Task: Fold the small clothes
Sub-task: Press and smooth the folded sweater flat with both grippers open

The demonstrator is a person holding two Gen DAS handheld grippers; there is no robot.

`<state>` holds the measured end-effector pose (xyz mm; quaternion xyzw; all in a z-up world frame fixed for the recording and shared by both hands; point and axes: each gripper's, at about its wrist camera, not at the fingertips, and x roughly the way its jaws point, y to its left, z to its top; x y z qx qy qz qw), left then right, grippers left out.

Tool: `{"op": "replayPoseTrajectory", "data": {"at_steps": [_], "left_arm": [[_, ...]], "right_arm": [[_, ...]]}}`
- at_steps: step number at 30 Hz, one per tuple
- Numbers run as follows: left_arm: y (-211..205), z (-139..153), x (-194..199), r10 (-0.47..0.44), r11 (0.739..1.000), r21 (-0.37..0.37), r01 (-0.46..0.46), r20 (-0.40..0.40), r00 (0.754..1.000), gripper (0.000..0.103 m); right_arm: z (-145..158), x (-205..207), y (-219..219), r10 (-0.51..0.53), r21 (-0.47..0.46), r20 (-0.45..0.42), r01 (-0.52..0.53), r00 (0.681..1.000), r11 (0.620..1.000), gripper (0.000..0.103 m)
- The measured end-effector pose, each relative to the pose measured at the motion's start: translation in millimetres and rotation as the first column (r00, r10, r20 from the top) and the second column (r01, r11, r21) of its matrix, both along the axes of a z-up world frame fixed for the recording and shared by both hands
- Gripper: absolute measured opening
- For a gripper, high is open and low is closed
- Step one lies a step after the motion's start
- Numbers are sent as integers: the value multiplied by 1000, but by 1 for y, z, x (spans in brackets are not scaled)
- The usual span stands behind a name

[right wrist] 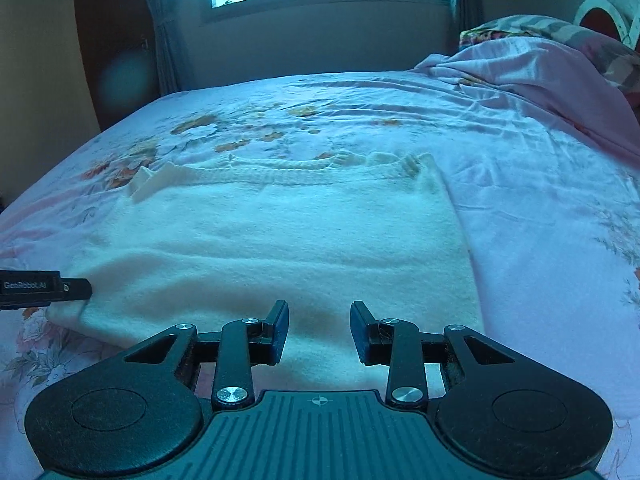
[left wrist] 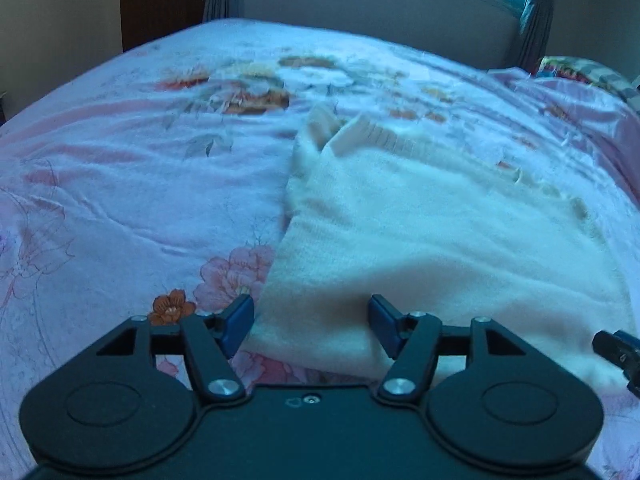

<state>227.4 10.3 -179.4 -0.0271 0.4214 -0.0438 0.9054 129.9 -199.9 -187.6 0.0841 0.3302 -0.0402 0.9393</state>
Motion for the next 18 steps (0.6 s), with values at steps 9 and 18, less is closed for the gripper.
{"op": "replayPoseTrajectory", "data": {"at_steps": [9, 18], "left_arm": [[12, 1, -6, 13, 999, -35, -13, 8, 1000, 68], [18, -2, -1, -8, 999, -53, 7, -9, 1000, 73]], "right_arm": [[-9, 5, 21, 56, -63, -16, -57, 998, 996, 34], [-14, 10, 30, 97, -38, -53, -99, 994, 994, 34]]}}
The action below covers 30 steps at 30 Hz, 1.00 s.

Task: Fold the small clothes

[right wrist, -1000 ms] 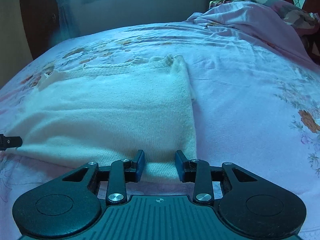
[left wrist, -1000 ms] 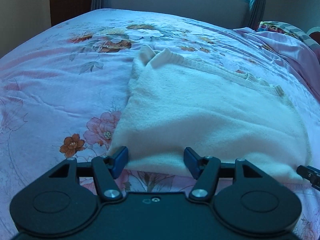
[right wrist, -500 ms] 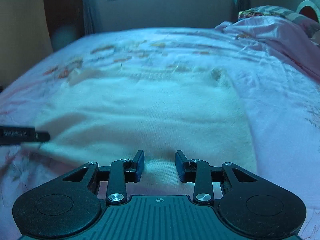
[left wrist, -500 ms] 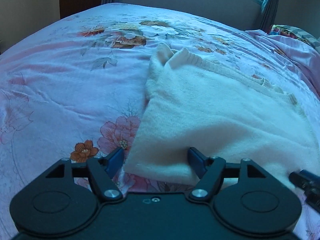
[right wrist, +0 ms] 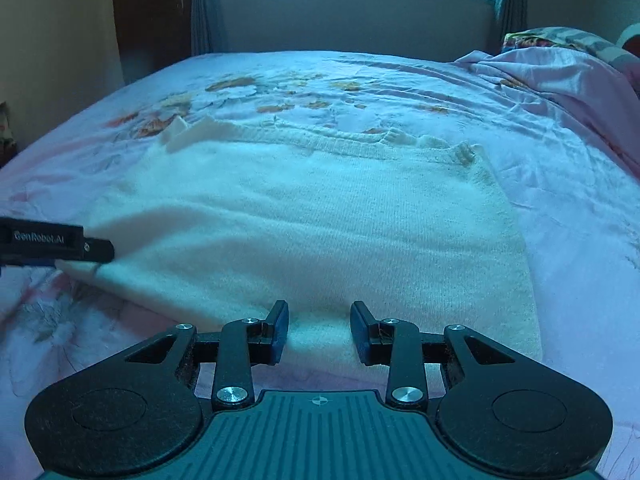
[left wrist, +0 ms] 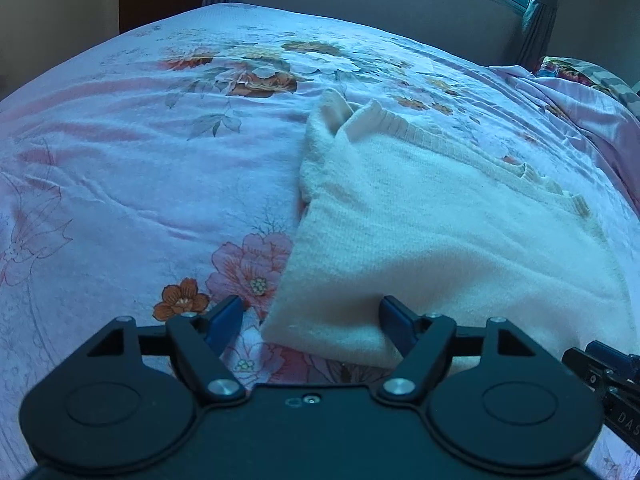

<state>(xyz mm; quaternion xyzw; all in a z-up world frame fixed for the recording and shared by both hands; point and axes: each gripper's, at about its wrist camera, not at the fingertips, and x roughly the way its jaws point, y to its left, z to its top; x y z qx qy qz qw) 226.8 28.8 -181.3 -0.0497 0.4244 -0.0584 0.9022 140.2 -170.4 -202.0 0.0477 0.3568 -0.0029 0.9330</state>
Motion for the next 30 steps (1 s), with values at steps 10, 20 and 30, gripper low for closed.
{"op": "replayPoseTrajectory", "data": {"at_steps": [10, 20, 30], "left_arm": [[-2, -8, 10, -94, 996, 5, 95, -52, 994, 99], [34, 1, 29, -50, 970, -243, 26, -91, 995, 75], [39, -15, 90, -147, 908, -411, 86, -118, 982, 64]], "right_arm": [[0, -1, 5, 8, 31, -14, -7, 1000, 999, 34], [10, 9, 3, 21, 73, 17, -23, 1000, 997, 35], [8, 37, 3, 43, 133, 32, -47, 999, 990, 35]]}}
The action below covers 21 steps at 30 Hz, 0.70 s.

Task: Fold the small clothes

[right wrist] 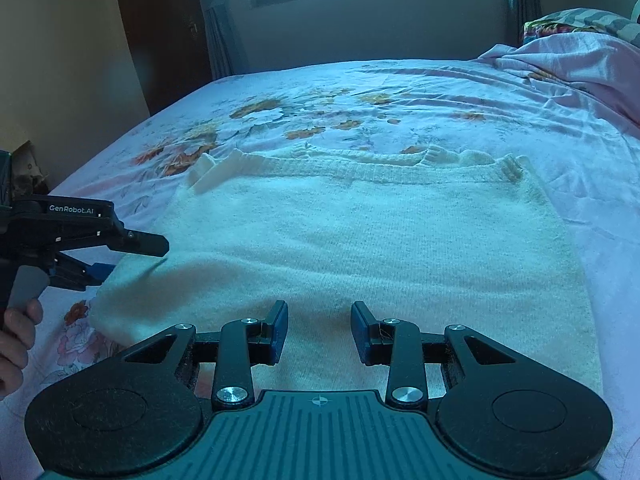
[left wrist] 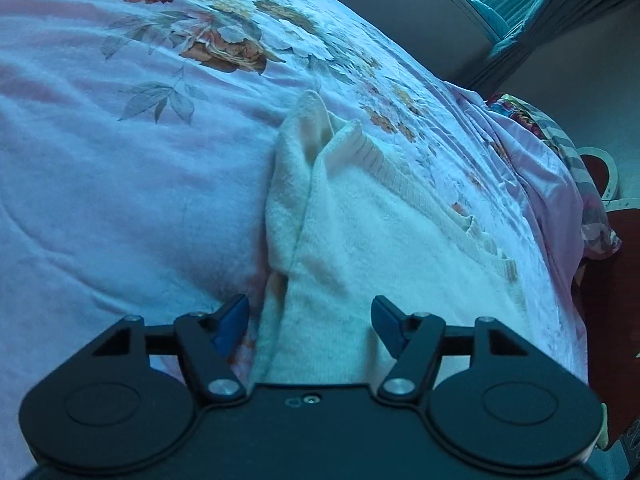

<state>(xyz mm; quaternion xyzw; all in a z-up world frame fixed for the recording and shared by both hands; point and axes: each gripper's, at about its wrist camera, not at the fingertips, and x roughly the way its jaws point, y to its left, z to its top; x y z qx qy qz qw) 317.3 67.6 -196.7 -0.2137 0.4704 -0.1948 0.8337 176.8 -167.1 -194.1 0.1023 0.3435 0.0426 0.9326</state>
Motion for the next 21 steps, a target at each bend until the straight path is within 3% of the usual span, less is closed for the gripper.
{"op": "replayPoseTrajectory", "data": {"at_steps": [4, 6, 8, 11, 15, 18, 19, 21], "left_arm": [[-7, -8, 16, -46, 998, -51, 47, 5, 999, 62], [-12, -12, 23, -58, 997, -55, 58, 8, 998, 51], [-15, -16, 30, -57, 996, -62, 57, 3, 998, 30], [-19, -18, 35, -39, 996, -87, 37, -21, 999, 17], [-27, -5, 28, -34, 999, -41, 35, 26, 999, 14], [-29, 12, 23, -43, 998, -50, 46, 57, 997, 13], [-34, 20, 21, -57, 997, -40, 60, 74, 996, 13], [-51, 40, 17, -97, 995, 1, 98, 106, 990, 12]], "right_arm": [[-2, 12, -1, 10, 5, 10, -10, 1000, 1000, 35], [-3, 19, -1, 11, 0, 12, -11, 1000, 1000, 35], [-3, 27, -1, 10, -10, 15, -10, 1000, 1000, 35], [-3, 41, 0, 6, -32, 16, -6, 1000, 999, 35], [2, 55, 9, 10, -83, 48, -6, 999, 997, 35], [-19, 65, 27, 46, -211, -15, -48, 999, 976, 35], [-23, 63, 30, 53, -237, 1, -51, 999, 970, 34], [-23, 61, 27, 47, -215, 4, -45, 999, 976, 35]]}}
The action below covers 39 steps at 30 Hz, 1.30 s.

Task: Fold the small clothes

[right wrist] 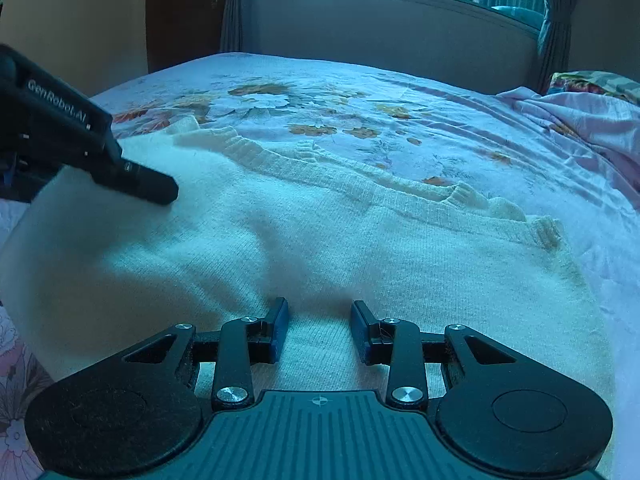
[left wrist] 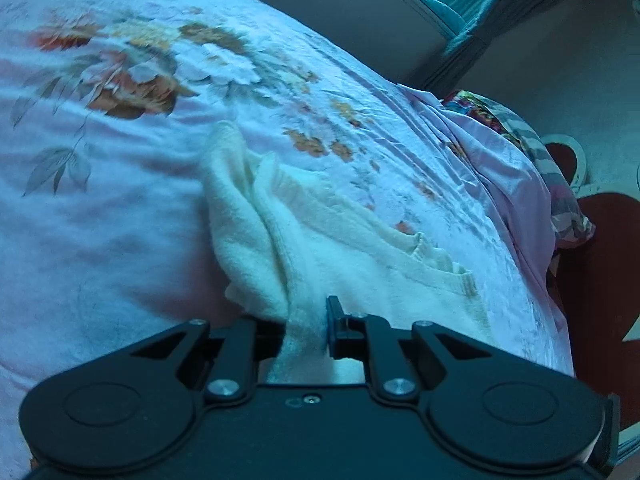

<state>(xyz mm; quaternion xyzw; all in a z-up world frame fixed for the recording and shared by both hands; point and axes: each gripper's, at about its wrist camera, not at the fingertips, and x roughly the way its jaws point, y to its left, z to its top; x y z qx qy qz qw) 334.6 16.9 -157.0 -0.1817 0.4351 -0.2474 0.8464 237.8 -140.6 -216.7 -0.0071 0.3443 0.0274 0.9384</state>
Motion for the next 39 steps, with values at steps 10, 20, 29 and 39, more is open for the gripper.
{"op": "replayPoseTrajectory", "data": {"at_steps": [10, 20, 29, 39], "left_arm": [[-177, 29, -41, -282, 946, 174, 275, 19, 959, 12], [-243, 24, -76, -379, 905, 174, 389, -85, 921, 28], [-144, 48, -88, -201, 939, 295, 177, 53, 978, 53], [-96, 8, -101, -119, 953, 286, 103, 39, 992, 53]], "right_arm": [[21, -83, -83, -44, 366, 18, 34, 999, 930, 35], [10, -139, -139, -76, 567, 10, 57, 997, 822, 59], [13, -124, -141, -116, 674, -17, 97, 993, 732, 86], [0, -92, -159, -219, 766, -149, 252, 964, 591, 41]]}}
